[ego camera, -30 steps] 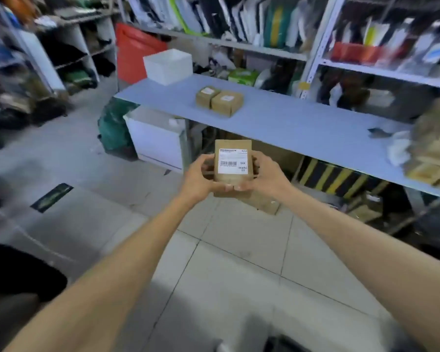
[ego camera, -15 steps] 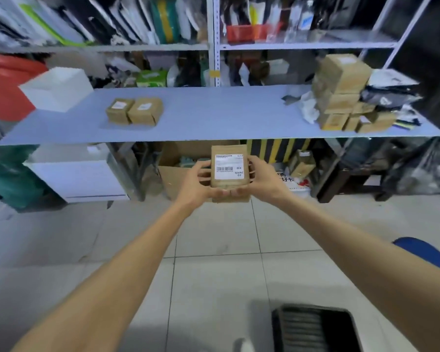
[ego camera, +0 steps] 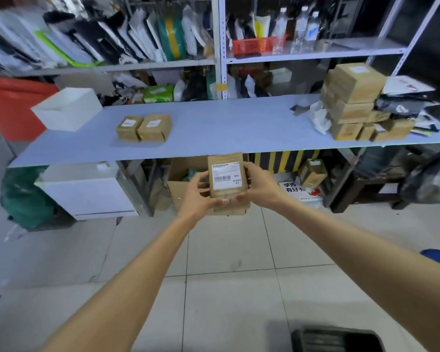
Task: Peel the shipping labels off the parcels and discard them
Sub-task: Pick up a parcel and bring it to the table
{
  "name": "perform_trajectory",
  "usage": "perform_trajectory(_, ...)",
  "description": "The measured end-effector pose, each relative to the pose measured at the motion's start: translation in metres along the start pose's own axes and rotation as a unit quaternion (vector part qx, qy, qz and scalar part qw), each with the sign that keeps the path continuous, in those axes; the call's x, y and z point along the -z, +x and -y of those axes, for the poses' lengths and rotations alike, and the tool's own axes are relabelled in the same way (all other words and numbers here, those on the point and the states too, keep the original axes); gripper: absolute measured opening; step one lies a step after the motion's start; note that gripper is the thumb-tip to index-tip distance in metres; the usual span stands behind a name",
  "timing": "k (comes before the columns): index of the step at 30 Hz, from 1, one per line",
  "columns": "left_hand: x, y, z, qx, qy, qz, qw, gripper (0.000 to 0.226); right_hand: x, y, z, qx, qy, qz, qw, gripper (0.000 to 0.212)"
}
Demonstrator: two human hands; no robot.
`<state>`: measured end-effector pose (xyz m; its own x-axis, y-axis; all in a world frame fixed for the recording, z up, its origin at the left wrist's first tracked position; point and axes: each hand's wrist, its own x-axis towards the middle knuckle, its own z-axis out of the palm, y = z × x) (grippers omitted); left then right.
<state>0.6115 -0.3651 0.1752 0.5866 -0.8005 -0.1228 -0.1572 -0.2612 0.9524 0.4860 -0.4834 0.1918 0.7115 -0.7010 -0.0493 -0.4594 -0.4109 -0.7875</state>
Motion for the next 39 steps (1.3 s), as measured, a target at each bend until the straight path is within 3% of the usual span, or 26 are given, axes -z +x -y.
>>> perform_trajectory(8, 0.003, 0.106, -0.006, -0.009, -0.009, 0.001, 1.0, 0.083, 0.02, 0.094, -0.001, -0.023, 0.025, -0.006, 0.999, 0.083)
perform_trajectory(19, 0.001, 0.262, -0.027, 0.005, -0.037, -0.025, 0.999, 0.081, 0.066, 0.259, -0.005, 0.007, 0.01, 0.054, 0.998, 0.081)
perform_trajectory(39, 0.102, 0.574, -0.013, 0.018, -0.061, 0.021, 0.998, 0.078, 0.021, 0.57, 0.018, -0.042, 0.028, 0.033, 0.998, 0.076)
